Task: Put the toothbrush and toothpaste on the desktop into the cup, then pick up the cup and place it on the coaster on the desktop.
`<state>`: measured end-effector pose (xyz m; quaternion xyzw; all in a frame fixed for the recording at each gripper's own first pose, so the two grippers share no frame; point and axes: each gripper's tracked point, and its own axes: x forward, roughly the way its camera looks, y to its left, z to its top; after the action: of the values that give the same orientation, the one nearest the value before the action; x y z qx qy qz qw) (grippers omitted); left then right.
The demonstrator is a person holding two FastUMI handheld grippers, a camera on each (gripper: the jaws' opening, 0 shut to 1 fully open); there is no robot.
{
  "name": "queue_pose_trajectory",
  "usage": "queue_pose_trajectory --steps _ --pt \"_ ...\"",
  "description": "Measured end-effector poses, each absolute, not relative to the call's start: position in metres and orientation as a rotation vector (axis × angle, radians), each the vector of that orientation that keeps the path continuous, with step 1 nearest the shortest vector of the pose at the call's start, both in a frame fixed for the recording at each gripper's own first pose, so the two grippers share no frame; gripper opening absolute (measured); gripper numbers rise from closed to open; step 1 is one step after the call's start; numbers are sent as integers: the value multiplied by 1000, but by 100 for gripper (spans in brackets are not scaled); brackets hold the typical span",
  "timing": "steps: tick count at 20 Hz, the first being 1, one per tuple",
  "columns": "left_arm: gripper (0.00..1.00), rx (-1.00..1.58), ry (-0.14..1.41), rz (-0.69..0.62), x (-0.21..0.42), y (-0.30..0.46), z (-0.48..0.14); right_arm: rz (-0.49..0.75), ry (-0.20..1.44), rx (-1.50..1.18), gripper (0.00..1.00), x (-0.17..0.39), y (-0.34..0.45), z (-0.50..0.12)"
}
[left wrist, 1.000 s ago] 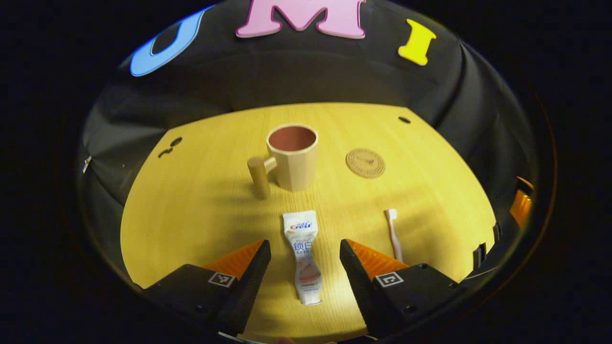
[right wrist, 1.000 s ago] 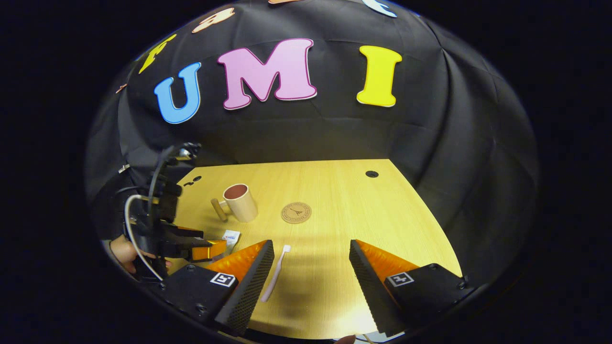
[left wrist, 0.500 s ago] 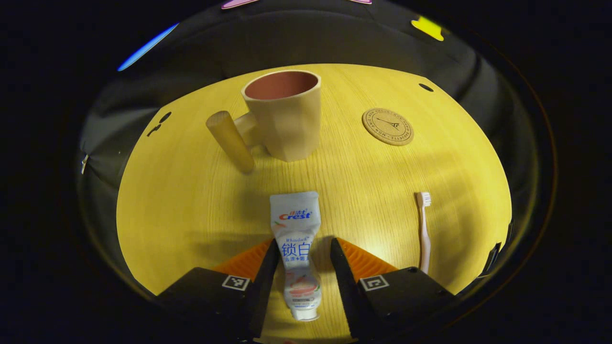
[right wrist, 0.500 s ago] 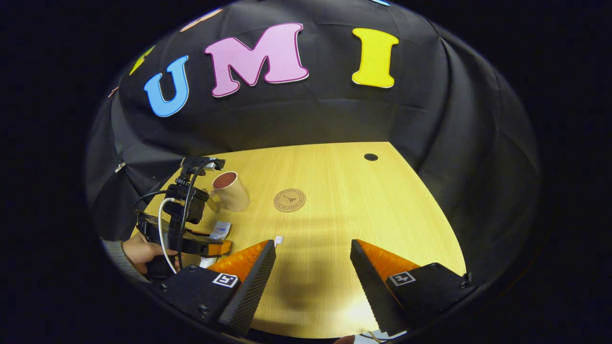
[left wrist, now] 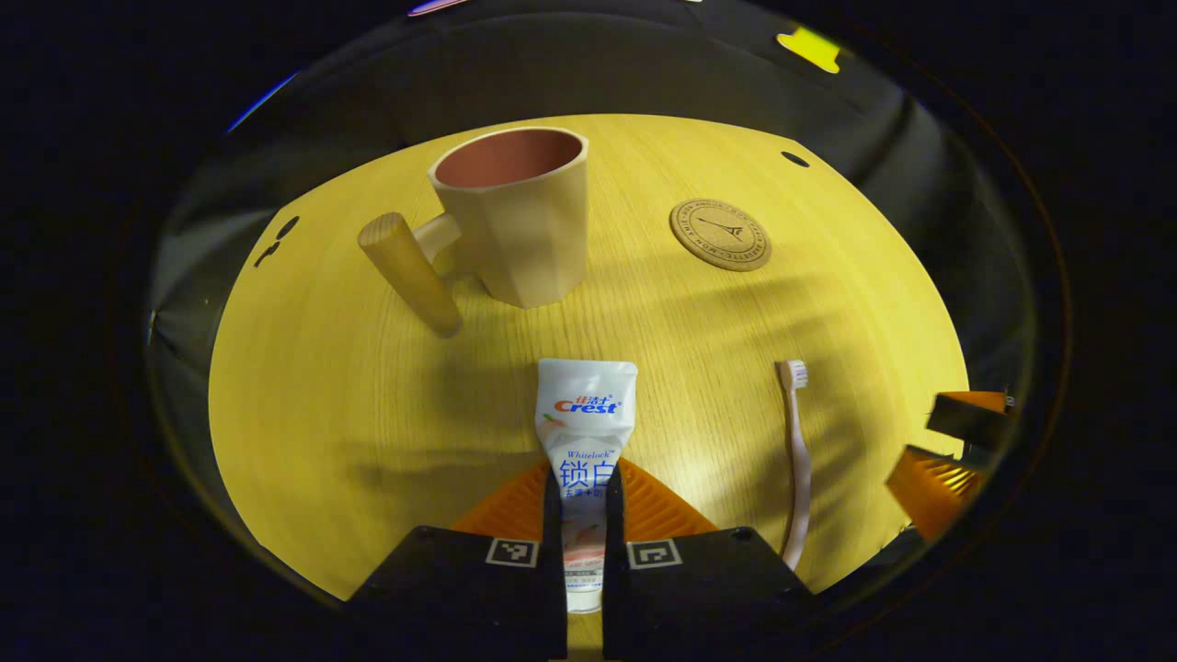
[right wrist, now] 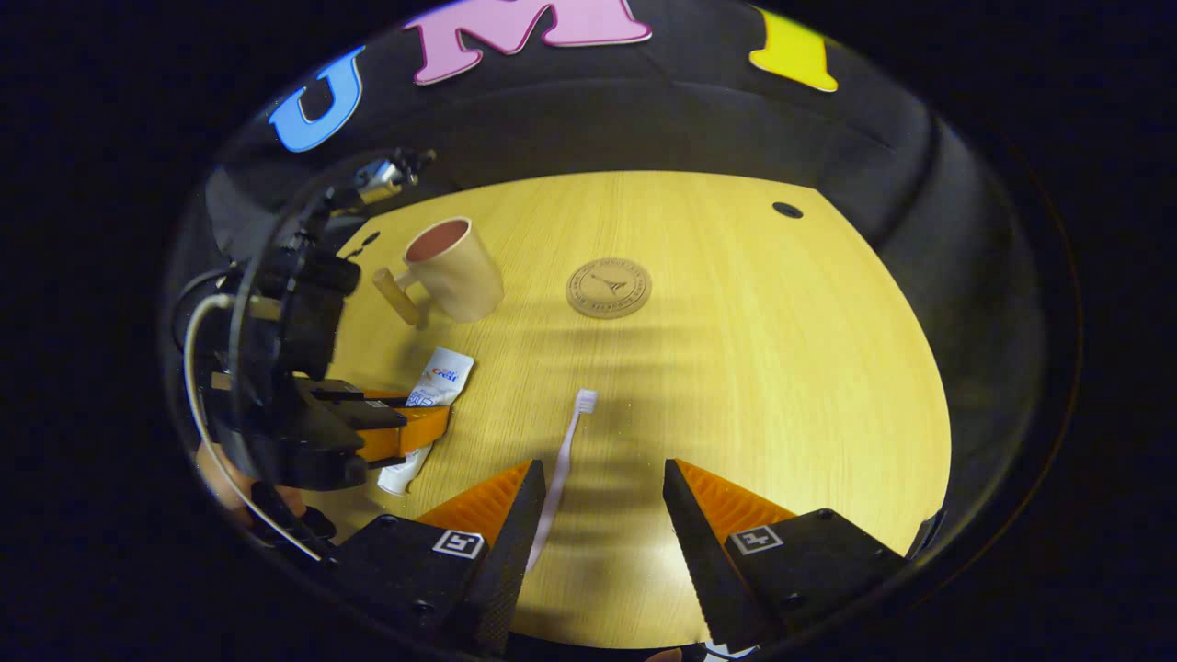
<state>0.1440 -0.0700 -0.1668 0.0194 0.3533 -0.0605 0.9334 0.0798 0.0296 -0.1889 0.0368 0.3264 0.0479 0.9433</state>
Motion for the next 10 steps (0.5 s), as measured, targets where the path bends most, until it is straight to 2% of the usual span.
queue_pose_trajectory --steps 5,6,7,10 --pt "17 -103 536 -209 104 -48 -115 90 764 65 77 91 48 -218" --pt "17 -122 505 -208 94 -39 -106 83 774 62 86 93 50 -220" --pt "18 -136 481 -203 85 -29 -102 76 784 59 74 92 50 -222" --pt "18 -159 438 -186 59 -8 -90 55 821 55 71 94 53 -229"
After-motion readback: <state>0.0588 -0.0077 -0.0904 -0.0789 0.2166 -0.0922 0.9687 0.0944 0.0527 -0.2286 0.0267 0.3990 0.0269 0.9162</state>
